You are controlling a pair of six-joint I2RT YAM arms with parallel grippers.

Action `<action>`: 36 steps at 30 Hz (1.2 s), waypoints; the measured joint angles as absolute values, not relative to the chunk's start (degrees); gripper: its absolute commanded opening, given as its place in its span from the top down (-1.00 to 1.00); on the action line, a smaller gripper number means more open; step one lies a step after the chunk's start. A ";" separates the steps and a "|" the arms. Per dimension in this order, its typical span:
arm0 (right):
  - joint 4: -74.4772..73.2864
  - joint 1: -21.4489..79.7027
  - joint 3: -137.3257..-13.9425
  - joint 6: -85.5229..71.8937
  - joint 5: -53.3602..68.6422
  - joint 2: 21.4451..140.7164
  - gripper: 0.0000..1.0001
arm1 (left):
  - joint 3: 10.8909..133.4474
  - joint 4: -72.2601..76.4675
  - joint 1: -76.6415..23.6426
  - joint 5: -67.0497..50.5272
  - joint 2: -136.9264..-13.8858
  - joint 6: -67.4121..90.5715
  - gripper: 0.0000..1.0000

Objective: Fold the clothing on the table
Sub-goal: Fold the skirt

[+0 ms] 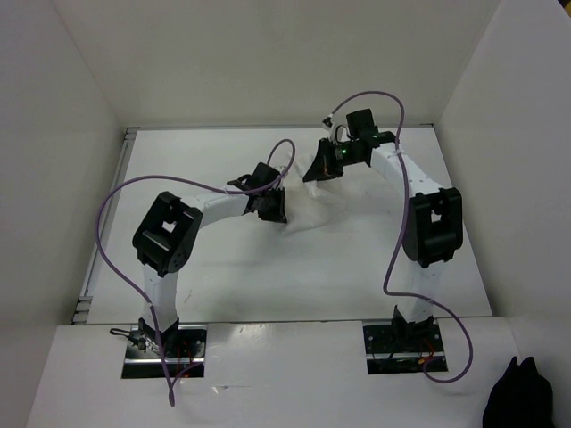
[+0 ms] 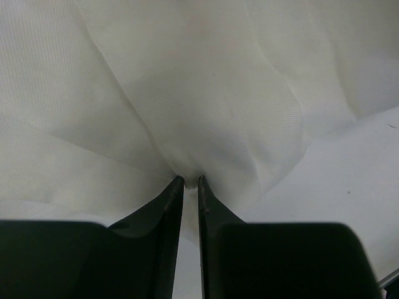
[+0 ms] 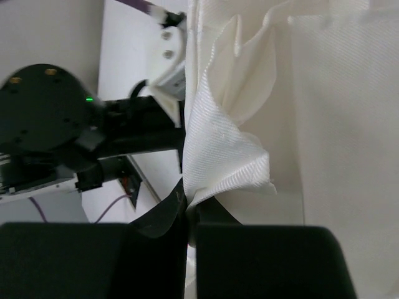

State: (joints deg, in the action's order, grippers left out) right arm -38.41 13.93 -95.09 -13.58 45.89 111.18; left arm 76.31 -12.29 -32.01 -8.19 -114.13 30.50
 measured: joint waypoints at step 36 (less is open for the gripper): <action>-22.20 20.64 -84.71 -24.49 46.24 113.82 1.00 | 70.39 -11.75 -31.90 1.39 -99.48 33.50 0.54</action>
State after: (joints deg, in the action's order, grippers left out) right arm -22.20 20.64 -84.71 -24.49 46.24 113.82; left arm 70.39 -11.75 -31.90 1.39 -99.48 33.50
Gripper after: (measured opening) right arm 0.033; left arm 0.230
